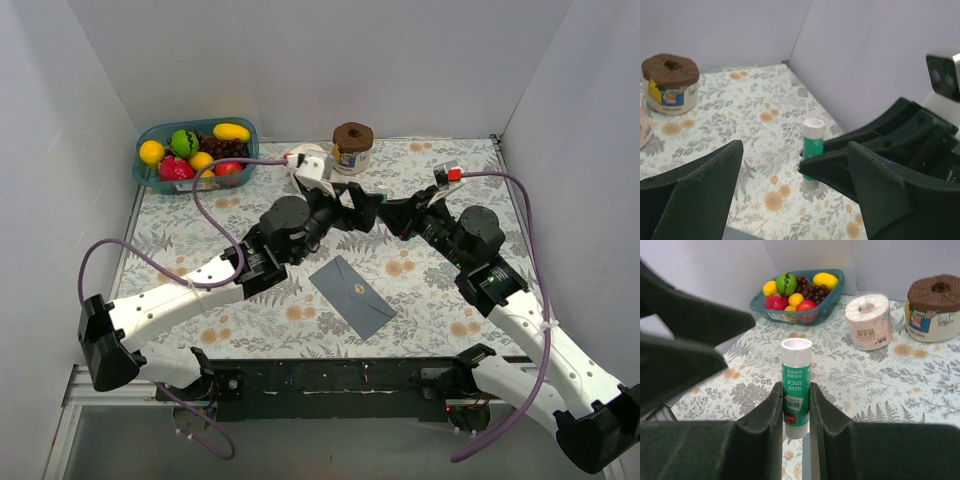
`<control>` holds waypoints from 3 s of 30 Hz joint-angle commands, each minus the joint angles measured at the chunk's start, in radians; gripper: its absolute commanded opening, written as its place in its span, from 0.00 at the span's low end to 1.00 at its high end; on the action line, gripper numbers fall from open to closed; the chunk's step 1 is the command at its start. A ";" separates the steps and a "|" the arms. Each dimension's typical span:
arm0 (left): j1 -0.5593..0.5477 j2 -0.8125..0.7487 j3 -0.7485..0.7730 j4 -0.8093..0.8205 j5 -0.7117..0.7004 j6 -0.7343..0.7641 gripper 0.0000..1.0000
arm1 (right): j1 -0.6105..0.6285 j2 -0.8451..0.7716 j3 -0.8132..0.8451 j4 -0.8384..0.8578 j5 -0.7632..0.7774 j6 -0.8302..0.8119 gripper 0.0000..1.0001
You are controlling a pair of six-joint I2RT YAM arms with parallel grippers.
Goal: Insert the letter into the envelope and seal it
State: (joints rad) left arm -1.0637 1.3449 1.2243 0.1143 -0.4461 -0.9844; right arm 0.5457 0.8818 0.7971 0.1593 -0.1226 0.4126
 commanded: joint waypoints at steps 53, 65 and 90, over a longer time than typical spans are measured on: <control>0.334 0.019 -0.180 0.576 1.100 -0.428 0.44 | -0.030 -0.056 -0.053 0.235 -0.473 -0.046 0.01; 0.332 0.030 -0.160 0.533 1.092 -0.407 0.00 | -0.030 -0.055 -0.052 0.215 -0.453 -0.050 0.01; 0.051 0.090 0.140 -0.054 0.142 -0.080 0.98 | -0.013 -0.044 0.018 -0.047 -0.027 -0.110 0.01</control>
State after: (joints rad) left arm -1.0122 1.5013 1.3800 -0.0227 -0.3244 -1.0882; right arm 0.5350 0.8581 0.7959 0.0612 -0.1349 0.3256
